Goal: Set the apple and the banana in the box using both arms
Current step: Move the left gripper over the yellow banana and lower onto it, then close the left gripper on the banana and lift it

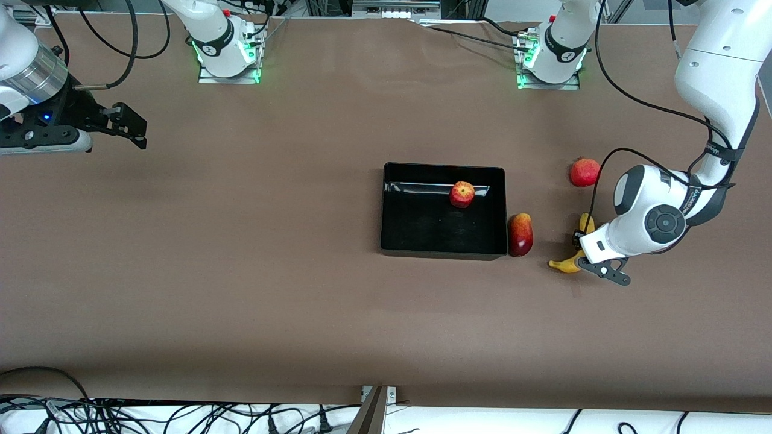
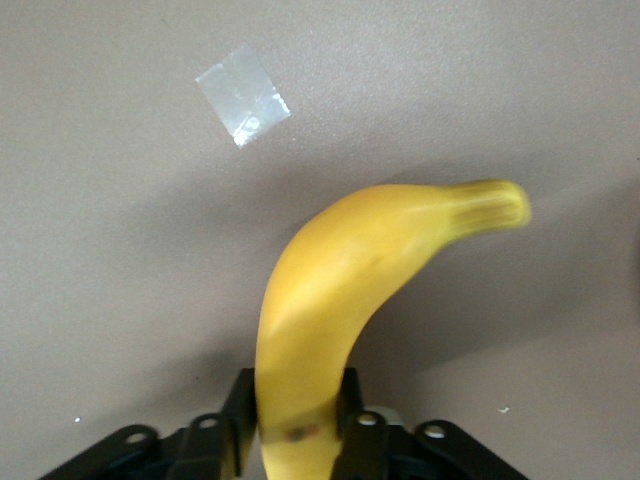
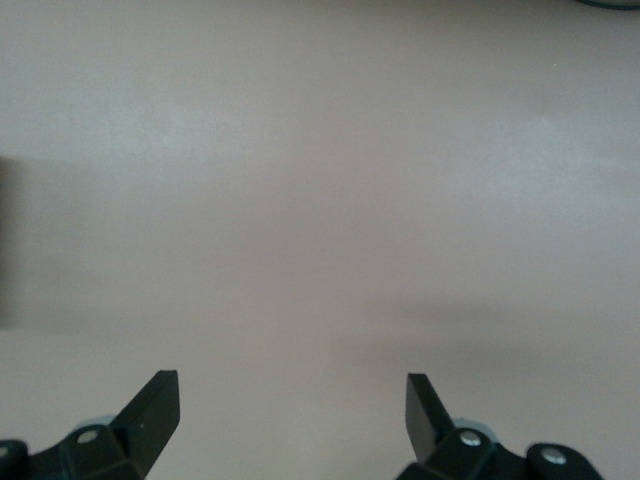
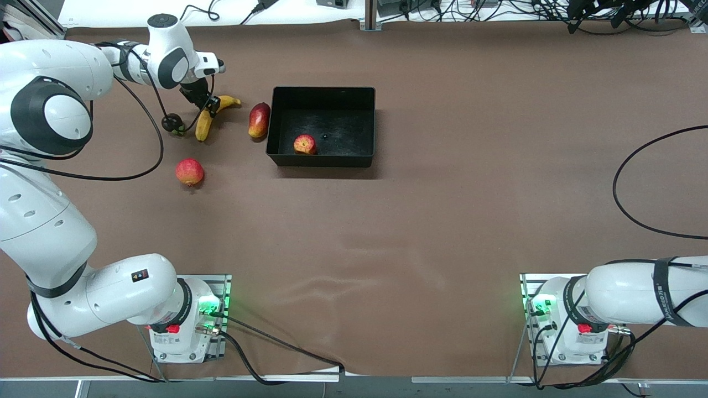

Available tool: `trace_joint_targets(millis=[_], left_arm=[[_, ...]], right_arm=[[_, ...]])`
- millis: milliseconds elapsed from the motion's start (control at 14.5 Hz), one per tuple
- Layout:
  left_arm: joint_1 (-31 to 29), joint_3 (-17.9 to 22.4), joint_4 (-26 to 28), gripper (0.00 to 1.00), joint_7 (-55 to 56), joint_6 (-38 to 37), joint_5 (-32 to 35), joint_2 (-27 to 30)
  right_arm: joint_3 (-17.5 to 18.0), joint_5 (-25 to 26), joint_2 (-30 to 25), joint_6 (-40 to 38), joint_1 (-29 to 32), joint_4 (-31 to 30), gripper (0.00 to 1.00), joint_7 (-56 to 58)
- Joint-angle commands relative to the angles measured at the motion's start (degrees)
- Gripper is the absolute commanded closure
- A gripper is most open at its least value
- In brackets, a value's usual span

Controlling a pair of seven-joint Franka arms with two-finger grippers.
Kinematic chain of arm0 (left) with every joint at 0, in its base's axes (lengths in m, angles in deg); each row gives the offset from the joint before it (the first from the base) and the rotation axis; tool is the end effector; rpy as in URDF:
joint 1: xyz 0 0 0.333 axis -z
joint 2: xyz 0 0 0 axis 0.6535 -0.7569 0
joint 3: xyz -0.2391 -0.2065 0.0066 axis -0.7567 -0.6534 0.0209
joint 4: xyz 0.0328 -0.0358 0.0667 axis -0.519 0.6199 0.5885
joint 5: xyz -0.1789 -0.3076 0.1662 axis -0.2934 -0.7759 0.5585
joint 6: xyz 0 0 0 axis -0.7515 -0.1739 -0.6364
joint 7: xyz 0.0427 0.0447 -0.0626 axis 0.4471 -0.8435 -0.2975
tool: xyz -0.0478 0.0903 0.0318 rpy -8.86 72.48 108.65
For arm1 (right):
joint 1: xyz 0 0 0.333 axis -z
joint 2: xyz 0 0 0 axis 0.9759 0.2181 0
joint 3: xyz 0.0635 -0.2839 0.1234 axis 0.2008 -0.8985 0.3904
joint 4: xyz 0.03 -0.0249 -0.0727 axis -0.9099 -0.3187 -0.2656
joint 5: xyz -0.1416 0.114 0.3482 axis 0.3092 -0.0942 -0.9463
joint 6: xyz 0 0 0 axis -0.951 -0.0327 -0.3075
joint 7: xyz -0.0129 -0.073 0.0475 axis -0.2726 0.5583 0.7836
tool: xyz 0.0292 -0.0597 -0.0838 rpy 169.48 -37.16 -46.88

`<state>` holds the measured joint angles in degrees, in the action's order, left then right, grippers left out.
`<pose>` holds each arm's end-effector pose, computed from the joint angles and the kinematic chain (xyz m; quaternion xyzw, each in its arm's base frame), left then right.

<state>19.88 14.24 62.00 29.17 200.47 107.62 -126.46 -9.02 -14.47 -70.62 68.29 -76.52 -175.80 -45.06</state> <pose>0.6350 0.0116 0.1859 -0.9768 0.2051 0.0580 0.0197 0.5401 0.0633 0.5974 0.9985 0.0458 0.0170 0.0231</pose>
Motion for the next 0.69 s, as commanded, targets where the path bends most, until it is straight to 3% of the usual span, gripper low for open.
trace_joint_targets(millis=[0,207,414,621], left_arm=[[-0.7,-1.5,-1.5,1.00,-0.1,-3.9,1.2,1.9],[1.1,-5.1,-5.4,1.00,1.3,-13.1,0.2,5.9],[1.8,-12.6,-13.8,1.00,10.0,-26.5,-0.5,5.8],[7.0,-14.8,-16.3,1.00,24.4,-28.8,-7.7,5.4]], right_arm=[[1.0,0.8,0.5,-0.2,1.0,1.1,0.00,-0.2],[1.0,0.8,0.4,-0.2,1.0,1.1,0.00,-0.2],[1.0,0.8,0.5,-0.2,1.0,1.1,0.00,-0.2],[1.0,0.8,0.5,-0.2,1.0,1.1,0.00,-0.2]])
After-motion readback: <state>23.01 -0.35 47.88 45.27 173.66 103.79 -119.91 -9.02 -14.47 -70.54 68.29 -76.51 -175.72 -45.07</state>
